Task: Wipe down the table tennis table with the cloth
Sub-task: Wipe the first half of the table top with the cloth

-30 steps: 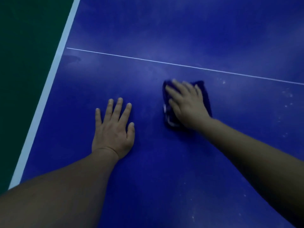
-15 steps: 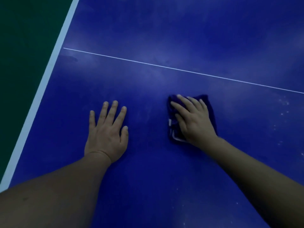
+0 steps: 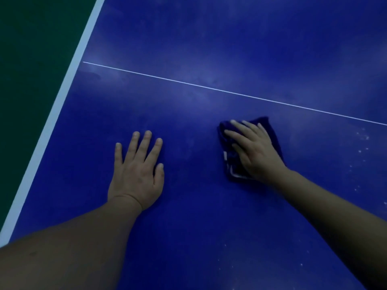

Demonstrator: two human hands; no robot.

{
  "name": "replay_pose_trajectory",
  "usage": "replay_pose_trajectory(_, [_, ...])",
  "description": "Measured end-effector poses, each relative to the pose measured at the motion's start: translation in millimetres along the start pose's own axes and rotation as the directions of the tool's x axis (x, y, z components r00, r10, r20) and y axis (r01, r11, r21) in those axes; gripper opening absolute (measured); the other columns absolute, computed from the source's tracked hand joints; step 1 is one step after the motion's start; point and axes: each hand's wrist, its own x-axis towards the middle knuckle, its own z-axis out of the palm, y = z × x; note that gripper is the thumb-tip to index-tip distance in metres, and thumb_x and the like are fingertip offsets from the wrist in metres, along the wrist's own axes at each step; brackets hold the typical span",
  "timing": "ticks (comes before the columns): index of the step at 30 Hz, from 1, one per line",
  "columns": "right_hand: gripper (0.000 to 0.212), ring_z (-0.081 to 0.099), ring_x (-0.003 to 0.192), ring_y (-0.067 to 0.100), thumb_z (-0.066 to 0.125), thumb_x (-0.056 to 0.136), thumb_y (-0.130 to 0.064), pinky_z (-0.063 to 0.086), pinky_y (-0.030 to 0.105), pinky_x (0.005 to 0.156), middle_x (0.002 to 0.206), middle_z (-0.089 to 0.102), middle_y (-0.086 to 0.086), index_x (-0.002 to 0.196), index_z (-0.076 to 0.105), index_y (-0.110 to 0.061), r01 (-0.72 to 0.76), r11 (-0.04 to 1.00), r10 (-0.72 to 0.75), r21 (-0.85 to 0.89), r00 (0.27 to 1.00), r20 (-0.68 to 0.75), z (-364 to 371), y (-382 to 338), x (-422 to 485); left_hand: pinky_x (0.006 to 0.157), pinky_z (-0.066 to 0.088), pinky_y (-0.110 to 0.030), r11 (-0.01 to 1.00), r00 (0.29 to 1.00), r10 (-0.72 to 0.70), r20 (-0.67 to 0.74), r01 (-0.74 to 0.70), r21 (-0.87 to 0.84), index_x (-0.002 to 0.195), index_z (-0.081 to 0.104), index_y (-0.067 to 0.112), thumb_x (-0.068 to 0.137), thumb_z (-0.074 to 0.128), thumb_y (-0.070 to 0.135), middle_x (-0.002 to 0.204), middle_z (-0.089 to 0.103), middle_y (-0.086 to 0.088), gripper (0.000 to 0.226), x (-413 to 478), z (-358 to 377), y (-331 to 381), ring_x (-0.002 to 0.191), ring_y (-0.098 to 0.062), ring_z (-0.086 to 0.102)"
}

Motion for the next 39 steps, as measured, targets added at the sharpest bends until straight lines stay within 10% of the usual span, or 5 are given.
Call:
replay_pose_trajectory(7, [0.067, 0.01, 0.154, 0.03, 0.035, 0.102, -0.049, 0.004, 0.058, 0.122, 0.169, 0.012, -0.005, 0.161, 0.01, -0.03, -0.51, 0.86, 0.509, 0.01, 0.858, -0.069, -12.8, 39.2, 93.7, 0.123, -0.002, -0.055, 1.0, 1.0, 0.013, -0.007, -0.013, -0.002, 0.159, 0.021, 0.024, 0.098, 0.018, 0.047, 0.168, 0.009, 0.0, 0.066, -0.4, -0.2, -0.5, 0.155, -0.02, -0.004])
replay_pose_trajectory(17, [0.062, 0.027, 0.151, 0.027, 0.037, 0.099, -0.055, 0.014, 0.053, 0.121, 0.164, 0.029, -0.008, 0.157, 0.029, -0.033, 0.332, 0.937, -0.309, -0.104, 0.932, 0.191, 13.5, -45.1, -69.6, 0.123, -0.001, -0.056, 1.0, 1.0, 0.021, 0.0, -0.021, 0.012, 0.159, 0.022, 0.025, 0.096, 0.018, 0.051, 0.168, 0.008, -0.001, 0.069, 0.7, -0.7, -0.2, 0.155, -0.021, -0.005])
replay_pose_trajectory(25, [0.055, 0.009, 0.154, 0.029, 0.032, 0.102, -0.055, 0.002, 0.06, 0.121, 0.168, 0.013, -0.011, 0.156, 0.024, -0.044, -0.391, 0.919, 0.392, -0.048, 0.92, 0.007, 7.1, -39.2, 75.0, 0.123, 0.001, -0.057, 0.999, 0.999, 0.033, -0.028, -0.034, -0.02, 0.158, 0.027, 0.024, 0.095, 0.021, 0.051, 0.167, 0.014, -0.002, 0.068, -0.3, 0.2, -2.1, 0.155, -0.023, 0.001])
replay_pose_trajectory(33, [0.048, 0.029, 0.15, 0.032, 0.039, 0.102, -0.052, 0.018, 0.06, 0.118, 0.164, 0.03, -0.007, 0.148, 0.04, -0.041, 0.249, 0.964, -0.236, -0.096, 0.963, 0.129, 37.6, -94.7, -82.4, 0.122, 0.003, -0.059, 0.998, 0.998, 0.047, -0.051, -0.049, -0.042, 0.156, 0.034, 0.023, 0.094, 0.025, 0.05, 0.166, 0.018, -0.005, 0.068, -1.7, 2.1, -2.9, 0.155, -0.024, 0.005])
replay_pose_trajectory(39, [0.068, 0.01, 0.155, 0.024, 0.037, 0.103, -0.048, 0.005, 0.054, 0.124, 0.167, 0.022, -0.006, 0.161, 0.015, -0.021, -0.39, 0.92, 0.391, 0.034, 0.92, -0.018, 11.8, -26.2, 8.7, 0.123, 0.002, -0.058, 0.997, 0.997, 0.05, -0.062, -0.053, -0.05, 0.155, 0.034, 0.026, 0.093, 0.026, 0.051, 0.166, 0.018, -0.004, 0.068, 0.0, 3.4, -4.2, 0.155, -0.023, 0.004])
